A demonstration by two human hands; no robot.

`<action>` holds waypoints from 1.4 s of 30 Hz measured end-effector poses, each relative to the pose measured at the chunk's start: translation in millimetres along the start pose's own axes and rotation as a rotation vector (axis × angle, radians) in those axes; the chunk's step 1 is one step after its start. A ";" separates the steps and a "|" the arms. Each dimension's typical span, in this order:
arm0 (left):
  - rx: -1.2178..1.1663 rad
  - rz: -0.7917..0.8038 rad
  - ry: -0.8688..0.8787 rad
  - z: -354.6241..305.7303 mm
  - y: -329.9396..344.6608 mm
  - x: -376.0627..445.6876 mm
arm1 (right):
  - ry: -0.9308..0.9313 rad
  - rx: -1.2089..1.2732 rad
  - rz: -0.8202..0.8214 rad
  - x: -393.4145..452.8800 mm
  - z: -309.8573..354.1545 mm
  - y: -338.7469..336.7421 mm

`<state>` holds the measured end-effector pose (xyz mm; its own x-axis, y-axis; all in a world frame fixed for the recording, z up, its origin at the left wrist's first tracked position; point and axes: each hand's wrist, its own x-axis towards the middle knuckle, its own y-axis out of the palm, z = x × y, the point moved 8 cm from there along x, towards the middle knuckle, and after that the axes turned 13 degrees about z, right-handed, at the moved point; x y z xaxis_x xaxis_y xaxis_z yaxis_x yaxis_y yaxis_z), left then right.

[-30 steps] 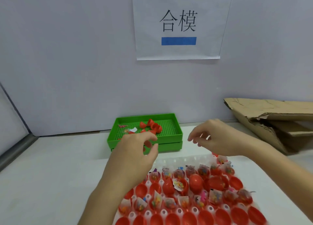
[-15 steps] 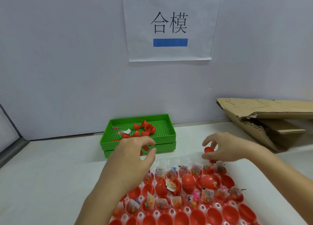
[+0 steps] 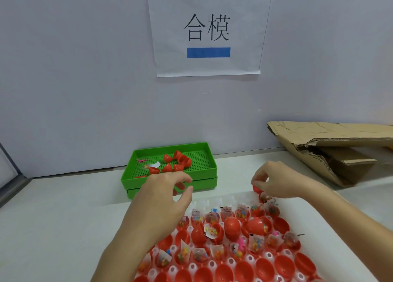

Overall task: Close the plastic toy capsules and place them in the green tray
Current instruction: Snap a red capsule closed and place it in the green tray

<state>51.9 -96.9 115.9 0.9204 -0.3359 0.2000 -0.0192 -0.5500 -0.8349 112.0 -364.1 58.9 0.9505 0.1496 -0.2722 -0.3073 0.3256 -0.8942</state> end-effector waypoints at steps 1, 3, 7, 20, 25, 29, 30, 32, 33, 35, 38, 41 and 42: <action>-0.002 0.003 -0.001 -0.1 0.1 -0.1 | 0.004 0.003 -0.002 1.1 -0.9 -0.1; -0.006 0.007 -0.004 -0.1 0.0 -0.2 | 0.014 0.013 -0.009 3.7 -3.4 -1.0; -0.007 0.015 -0.008 -0.2 0.5 0.3 | 0.047 0.053 -0.028 7.4 -10.6 -2.7; -0.234 0.058 0.055 -24.3 10.1 -1.1 | -0.001 0.342 -0.315 -28.0 18.5 -49.0; -0.394 0.068 0.046 -37.5 21.2 -4.2 | -0.070 0.476 -0.283 -46.9 68.8 -41.1; -0.432 0.079 0.067 -43.8 23.4 -5.6 | -0.124 0.521 -0.247 -56.3 103.6 -31.1; -0.427 0.059 0.080 -44.9 20.5 -5.6 | -0.131 0.527 -0.240 -57.9 109.2 -28.8; -0.417 -0.006 0.103 -45.7 12.9 -5.9 | -0.141 0.536 -0.242 -60.7 116.2 -26.6; -0.426 -0.040 0.111 -45.5 9.2 -6.2 | -0.148 0.537 -0.256 -61.9 118.0 -26.9; -0.465 -0.080 0.111 -44.1 4.5 -6.6 | -0.168 0.562 -0.287 -64.6 118.8 -28.3; -0.554 -0.069 0.067 -38.0 4.3 -4.8 | -0.230 0.761 -0.233 -64.2 117.1 -24.4; -0.738 -0.049 0.041 -31.3 3.7 -2.0 | -0.337 0.942 -0.107 -61.6 119.3 -20.8; -0.798 -0.048 0.047 -30.1 2.5 -1.6 | -0.371 0.965 -0.085 -61.7 118.8 -21.5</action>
<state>38.6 -120.8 128.9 0.9103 -0.3201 0.2624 -0.2700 -0.9397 -0.2096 54.7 -269.4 137.2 0.9474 0.3160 0.0510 -0.3007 0.9333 -0.1961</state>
